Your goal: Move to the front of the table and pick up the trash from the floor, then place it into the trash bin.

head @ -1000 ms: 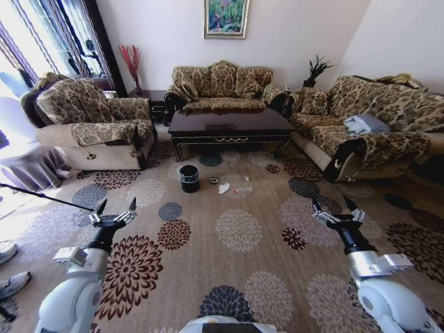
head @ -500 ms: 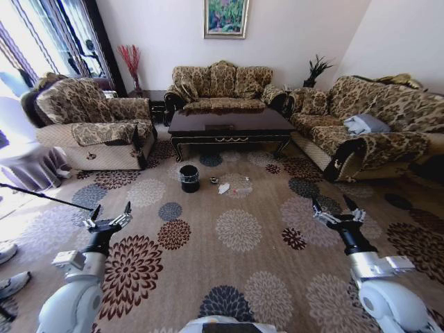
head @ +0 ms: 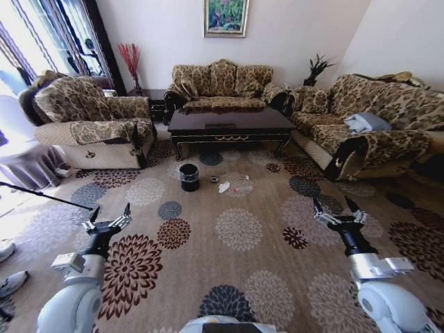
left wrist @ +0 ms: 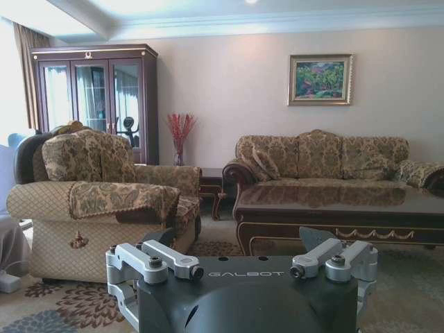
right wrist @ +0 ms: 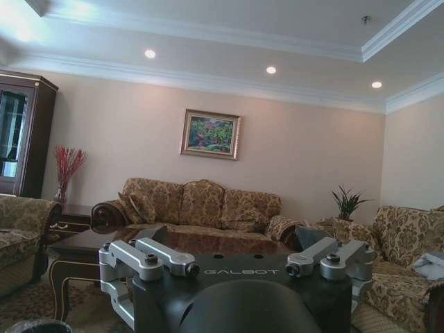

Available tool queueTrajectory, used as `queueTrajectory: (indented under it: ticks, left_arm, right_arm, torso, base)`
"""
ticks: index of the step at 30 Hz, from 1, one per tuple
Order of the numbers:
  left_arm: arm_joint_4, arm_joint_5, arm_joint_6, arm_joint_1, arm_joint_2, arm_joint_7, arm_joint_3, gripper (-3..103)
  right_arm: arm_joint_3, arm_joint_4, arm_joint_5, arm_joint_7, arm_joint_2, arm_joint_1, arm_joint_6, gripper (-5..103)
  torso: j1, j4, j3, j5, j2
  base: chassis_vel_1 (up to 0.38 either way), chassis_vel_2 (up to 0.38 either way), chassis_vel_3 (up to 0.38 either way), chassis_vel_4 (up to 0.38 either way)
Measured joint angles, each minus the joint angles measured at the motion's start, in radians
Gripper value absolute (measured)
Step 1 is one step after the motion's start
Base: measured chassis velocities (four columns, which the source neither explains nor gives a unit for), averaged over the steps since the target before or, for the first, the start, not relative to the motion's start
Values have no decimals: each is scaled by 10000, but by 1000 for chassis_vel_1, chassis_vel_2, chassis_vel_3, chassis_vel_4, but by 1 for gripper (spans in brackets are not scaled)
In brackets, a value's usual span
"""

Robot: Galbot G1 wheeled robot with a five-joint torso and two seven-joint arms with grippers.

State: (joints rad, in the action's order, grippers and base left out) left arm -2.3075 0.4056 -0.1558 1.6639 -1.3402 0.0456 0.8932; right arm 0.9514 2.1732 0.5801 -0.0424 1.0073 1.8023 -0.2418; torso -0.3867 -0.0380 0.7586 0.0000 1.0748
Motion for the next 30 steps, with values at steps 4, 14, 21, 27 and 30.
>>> queueTrajectory:
  ticks: [4, 14, 21, 27, 30]
  left_arm:
    - [52, -110, 22, -3, -29, -23, -26, 100]
    - [87, -196, 105, 33, -1, -200, -58, 100]
    - [40, -97, 192, 76, 98, -386, -24, 100]
    - [122, -47, 193, 9, 149, -409, -18, 100]
    - [162, -88, 199, -23, 140, -434, -52, 100]
  right_arm:
    - [23, -11, -23, -16, -18, 23, 0, 100]
    - [34, -96, -84, -147, -46, 18, 20, 100]
    - [80, -298, -42, -166, -235, -52, 32, 100]
    - [41, -368, -14, -163, -331, -75, 55, 100]
    - [-39, -364, 31, -142, -350, -58, 161, 100]
  torso:
    - [85, 0, -118, 0, -200]
    - [311, 0, -408, 0, -717]
    - [474, 0, -617, 0, -1089]
    - [579, 0, -751, 0, -1327]
    - [655, 0, -859, 0, -1511]
  base:
    - [0, 0, 0, 0]
    - [0, 0, 0, 0]
    - [0, 0, 0, 0]
    - [0, 0, 0, 0]
    - [0, 0, 0, 0]
